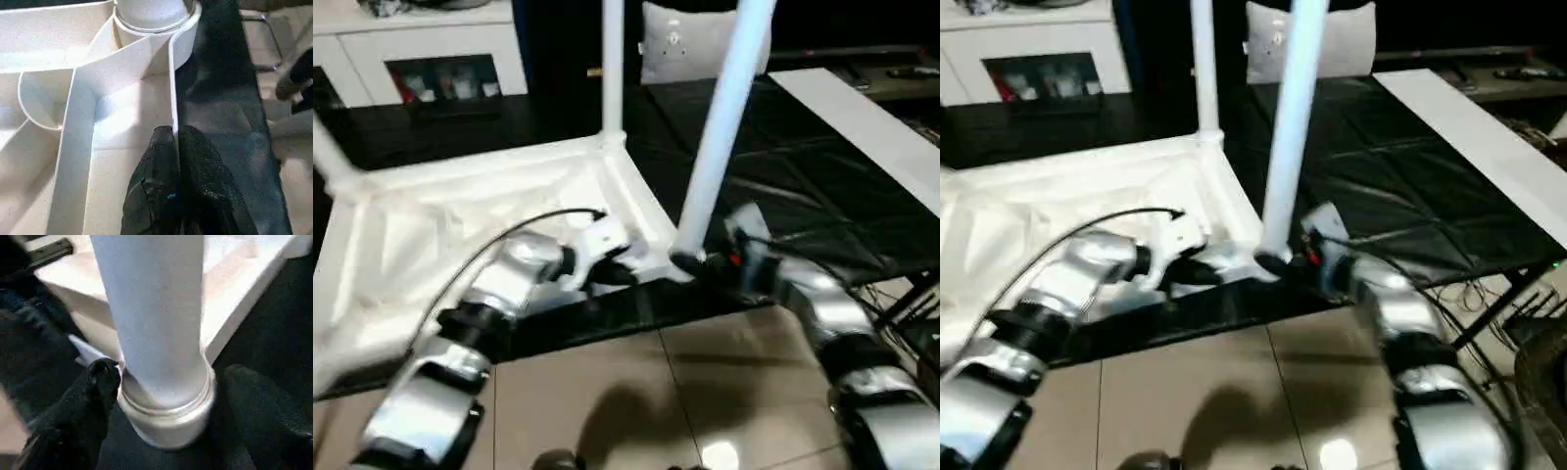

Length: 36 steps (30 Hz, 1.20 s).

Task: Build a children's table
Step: Rotate leg to tighten

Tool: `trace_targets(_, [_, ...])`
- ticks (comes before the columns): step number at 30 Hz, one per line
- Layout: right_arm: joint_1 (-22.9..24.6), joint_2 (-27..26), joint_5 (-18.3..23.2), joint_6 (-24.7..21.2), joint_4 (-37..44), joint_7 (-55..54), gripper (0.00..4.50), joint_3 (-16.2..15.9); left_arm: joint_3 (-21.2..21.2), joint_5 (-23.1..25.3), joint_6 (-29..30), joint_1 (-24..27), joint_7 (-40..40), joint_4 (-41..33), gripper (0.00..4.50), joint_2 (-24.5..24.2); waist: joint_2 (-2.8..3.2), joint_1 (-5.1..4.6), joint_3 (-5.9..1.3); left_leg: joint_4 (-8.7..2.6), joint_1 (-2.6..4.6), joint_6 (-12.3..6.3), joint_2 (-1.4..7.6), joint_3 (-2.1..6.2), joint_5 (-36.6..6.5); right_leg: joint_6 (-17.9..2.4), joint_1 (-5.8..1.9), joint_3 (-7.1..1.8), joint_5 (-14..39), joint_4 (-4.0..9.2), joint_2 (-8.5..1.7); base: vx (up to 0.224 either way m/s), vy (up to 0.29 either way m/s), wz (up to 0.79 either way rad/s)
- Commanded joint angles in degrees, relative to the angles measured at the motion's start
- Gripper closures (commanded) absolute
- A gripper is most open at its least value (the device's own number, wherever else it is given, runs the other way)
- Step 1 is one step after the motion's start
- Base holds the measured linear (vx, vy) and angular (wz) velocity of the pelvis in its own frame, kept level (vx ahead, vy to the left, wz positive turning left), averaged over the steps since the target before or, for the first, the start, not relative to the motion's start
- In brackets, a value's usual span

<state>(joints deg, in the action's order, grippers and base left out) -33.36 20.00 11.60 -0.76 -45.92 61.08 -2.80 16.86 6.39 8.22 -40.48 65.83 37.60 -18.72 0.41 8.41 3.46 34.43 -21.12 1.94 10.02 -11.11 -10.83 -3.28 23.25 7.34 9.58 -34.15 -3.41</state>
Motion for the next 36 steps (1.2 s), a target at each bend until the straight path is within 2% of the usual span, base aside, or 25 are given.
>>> trace_targets(1, [0.3,2.2,1.0,-1.3,3.7,4.7,0.43,-0.7,1.2,-0.8,-3.8,-0.8,3.9,-1.1,4.50,-0.1,0.16,0.10,-4.63,-3.44,0.75,-5.17,4.36,1.98,-7.9,-7.4,-3.67,-4.06,14.7,4.36,-6.44,0.000,0.000,0.00])
trace_targets(2, [0.7,3.4,0.9,-1.1,5.1,7.1,0.26,-1.6,1.9,-0.9,-5.1,-0.5,5.8,-1.5,4.50,-0.8,0.20,0.18,-4.59,-3.43,0.76,-5.13,4.35,1.98,-7.9,-7.5,-3.61,-4.06,14.8,4.41,-6.49,0.000,0.000,0.00])
trace_targets(3, [1.2,4.2,0.7,-1.0,6.1,8.6,0.26,-2.1,2.4,-1.1,-6.0,-0.3,6.9,-1.6,4.50,-1.3,0.21,0.27,-4.55,-3.42,0.84,-5.13,4.33,1.97,-8.2,-7.4,-3.55,-4.04,15.2,4.50,-6.44,0.000,0.000,0.00])
trace_targets(4, [2.0,5.5,0.4,-0.3,8.4,11.3,0.26,-3.2,3.6,-1.0,-8.0,0.0,9.2,-1.8,4.50,-2.3,-0.05,0.59,-4.45,-3.41,0.80,-5.29,4.22,1.91,-8.5,-6.8,-3.56,-4.12,16.3,4.72,-6.57,0.000,0.000,0.00])
trace_targets(7, [2.3,6.0,1.0,-0.4,9.7,13.8,0.26,-3.5,4.9,-0.5,-10.0,0.1,11.4,-1.5,4.50,-3.4,-0.01,1.01,-4.47,-3.46,0.91,-4.97,4.16,1.84,-8.8,-6.2,-3.48,-4.14,18.4,4.87,-6.62,0.000,0.000,0.00])
trace_targets(8, [2.5,6.7,1.8,-0.7,10.8,17.3,0.51,-4.2,5.7,-0.7,-12.7,0.2,14.0,-1.1,4.50,-4.0,0.02,1.16,-4.43,-3.45,0.92,-4.96,4.14,1.88,-8.9,-6.2,-3.45,-4.12,18.8,4.94,-6.62,0.000,0.000,0.00])
trace_targets(10, [2.4,7.1,1.9,-0.6,11.1,19.4,0.59,-4.8,6.1,-0.9,-13.6,0.2,16.2,-1.0,4.50,-4.5,0.14,1.33,-4.43,-3.58,0.99,-4.85,4.43,1.98,-8.9,-5.9,-3.34,-4.15,19.0,4.90,-6.61,0.000,0.000,0.00])
trace_targets(13, [2.2,7.1,1.7,-0.5,11.0,21.1,0.76,-5.3,6.4,-1.1,-13.9,0.0,18.1,-1.0,4.50,-4.7,0.12,1.42,-4.44,-3.62,1.12,-4.38,4.62,2.02,-9.3,-6.8,-3.29,-4.16,18.4,4.74,-6.71,0.000,0.000,0.00])
trace_targets(14, [2.0,7.3,1.8,-1.3,11.3,23.8,0.91,-6.4,6.7,-1.3,-14.8,-0.3,19.5,-0.7,4.50,-4.6,-0.28,1.30,-4.45,-3.64,0.94,-4.29,4.59,2.01,-9.3,-6.9,-3.44,-4.10,18.2,4.69,-6.71,0.000,0.000,0.00])
trace_targets(16, [2.0,7.5,1.8,-1.7,11.5,25.4,1.07,-7.1,7.1,-1.4,-15.4,-0.6,20.2,-0.4,4.50,-4.6,-0.15,1.41,-4.46,-3.49,0.96,-4.49,4.36,1.91,-9.1,-6.7,-3.45,-4.18,19.0,4.77,-6.85,0.000,0.000,0.00])
trace_targets(21, [1.5,6.9,2.1,-2.3,10.2,28.8,1.45,-8.1,7.4,-1.5,-16.8,-1.0,20.8,0.5,4.50,-4.3,-0.30,1.50,-4.53,-3.43,0.83,-4.78,4.29,1.92,-8.0,-6.2,-3.49,-4.10,19.2,4.71,-6.72,0.000,0.000,0.00])
trace_targets(30, [0.9,5.3,1.6,0.6,3.7,31.3,2.20,-8.4,6.9,-2.2,-16.3,-1.0,21.9,0.8,4.50,-4.1,-0.27,1.62,-4.63,-3.39,0.83,-4.78,4.43,1.93,-7.6,-6.9,-3.47,-4.11,18.1,4.52,-6.75,0.000,0.000,0.00])
trace_targets(34, [1.0,4.7,2.3,1.4,0.4,31.4,2.40,-8.1,6.2,-3.0,-13.8,-0.7,22.2,0.6,4.50,-4.1,-0.24,1.46,-4.51,-3.44,0.89,-4.66,4.40,1.92,-8.2,-7.0,-3.45,-4.03,19.3,4.69,-6.77,0.000,0.000,0.00])
trace_targets(36, [1.0,4.0,2.1,1.6,-0.8,30.3,2.43,-6.8,5.6,-3.4,-11.4,-0.4,21.4,-0.2,4.50,-4.0,-0.23,1.41,-4.49,-3.46,0.89,-4.52,4.41,1.94,-8.3,-6.9,-3.48,-4.07,20.0,4.77,-6.83,0.000,0.000,0.00])
